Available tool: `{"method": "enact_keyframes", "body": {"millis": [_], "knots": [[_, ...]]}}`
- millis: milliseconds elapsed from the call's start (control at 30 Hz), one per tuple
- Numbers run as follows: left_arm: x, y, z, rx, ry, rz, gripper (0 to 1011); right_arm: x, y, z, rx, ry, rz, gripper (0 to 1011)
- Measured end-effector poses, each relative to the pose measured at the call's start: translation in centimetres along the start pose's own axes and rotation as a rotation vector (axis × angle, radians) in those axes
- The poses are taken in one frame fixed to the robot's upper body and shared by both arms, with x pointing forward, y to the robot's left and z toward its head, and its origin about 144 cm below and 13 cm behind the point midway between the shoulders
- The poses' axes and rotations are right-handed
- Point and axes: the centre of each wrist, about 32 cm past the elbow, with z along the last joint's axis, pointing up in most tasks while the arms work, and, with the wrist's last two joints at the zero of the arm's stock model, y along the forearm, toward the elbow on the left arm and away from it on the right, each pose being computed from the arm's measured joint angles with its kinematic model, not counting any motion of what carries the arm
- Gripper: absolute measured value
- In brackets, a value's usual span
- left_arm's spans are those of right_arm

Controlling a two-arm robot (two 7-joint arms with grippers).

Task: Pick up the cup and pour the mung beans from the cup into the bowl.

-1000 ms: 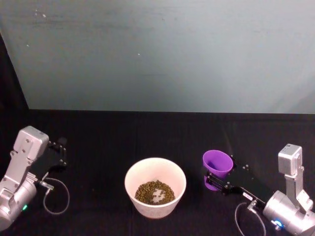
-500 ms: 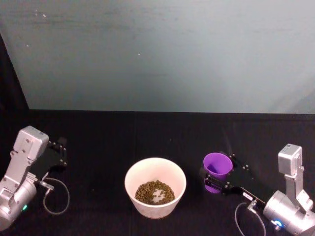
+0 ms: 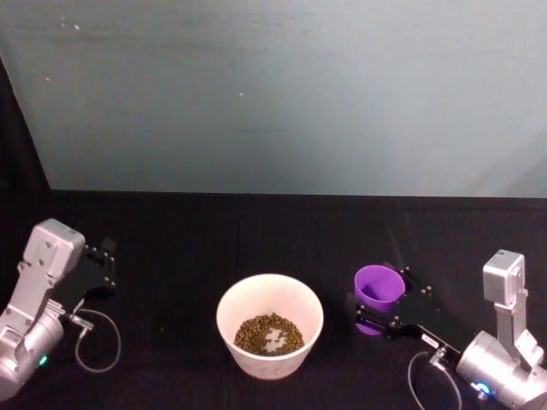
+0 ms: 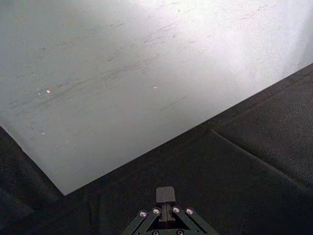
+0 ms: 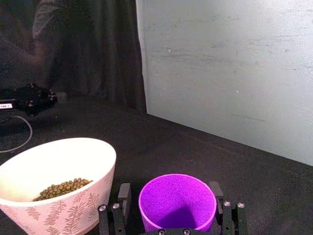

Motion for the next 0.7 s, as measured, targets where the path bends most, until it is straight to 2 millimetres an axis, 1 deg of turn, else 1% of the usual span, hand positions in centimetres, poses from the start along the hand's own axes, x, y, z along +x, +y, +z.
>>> {"method": "enact_keyframes", "body": {"millis": [133,400,433,467,500,700], "knots": [[0.0,0.0,0.0,0.000,0.000,0.000,0,0.0,0.0,0.1,0.000,-0.001,0.000,1003],[0.0,0.0,0.0,0.000,0.000,0.000,0,-0.2,-0.2,1.6,0.019,-0.002,0.006,1003],[0.0,0.0,0.0,0.000,0.000,0.000,0,-0.3,-0.3,1.8,0.022,-0.001,0.008,1003],[0.0,0.0,0.0,0.000,0.000,0.000,0,-0.4,-0.4,2.5,0.030,0.004,0.008,1002],[0.0,0.0,0.0,0.000,0.000,0.000,0,-0.4,-0.4,2.5,0.030,0.004,0.008,1002],[0.0,0.0,0.0,0.000,0.000,0.000,0,-1.1,-0.8,5.0,0.054,0.011,-0.027,1002]]}}
